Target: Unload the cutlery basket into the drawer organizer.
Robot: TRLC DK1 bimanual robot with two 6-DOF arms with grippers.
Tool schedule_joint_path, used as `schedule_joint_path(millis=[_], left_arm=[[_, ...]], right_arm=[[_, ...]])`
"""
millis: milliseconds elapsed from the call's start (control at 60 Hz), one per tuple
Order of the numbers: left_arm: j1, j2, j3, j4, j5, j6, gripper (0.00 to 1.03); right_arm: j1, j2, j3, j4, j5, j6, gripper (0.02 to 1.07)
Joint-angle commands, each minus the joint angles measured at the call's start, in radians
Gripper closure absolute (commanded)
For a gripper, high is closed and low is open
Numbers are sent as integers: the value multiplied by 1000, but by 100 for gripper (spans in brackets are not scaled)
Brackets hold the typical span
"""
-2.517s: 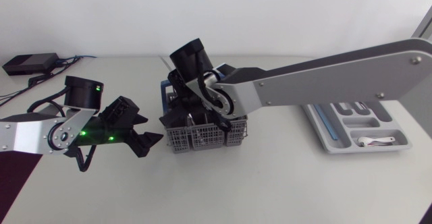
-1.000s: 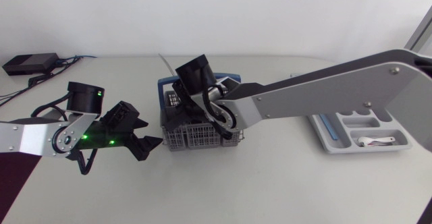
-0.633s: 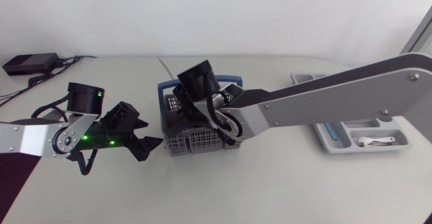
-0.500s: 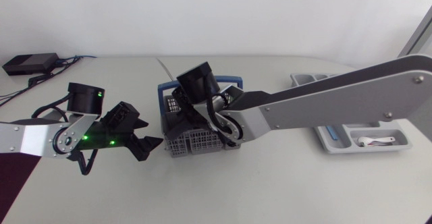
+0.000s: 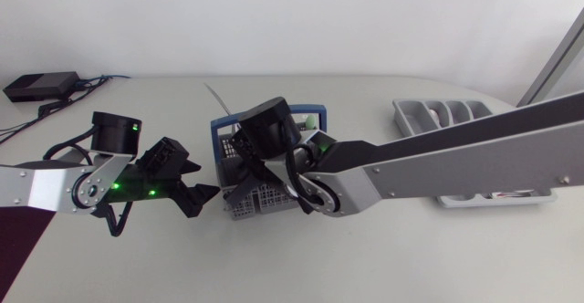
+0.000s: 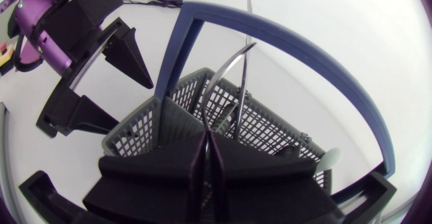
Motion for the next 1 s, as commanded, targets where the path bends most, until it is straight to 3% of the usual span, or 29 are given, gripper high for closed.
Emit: schedule_joint_path(millis=[0, 567, 983], left_arm=[[-9, 11, -21, 10, 10, 7, 10], [-13, 5, -18, 10, 10, 7, 10], [-61, -151, 1, -21, 30, -48, 10]], right_arm=[[12, -26, -46, 2, 7, -19, 101], [25, -104, -181, 90, 7, -48, 101], [51, -115, -216, 90, 13, -88, 101]])
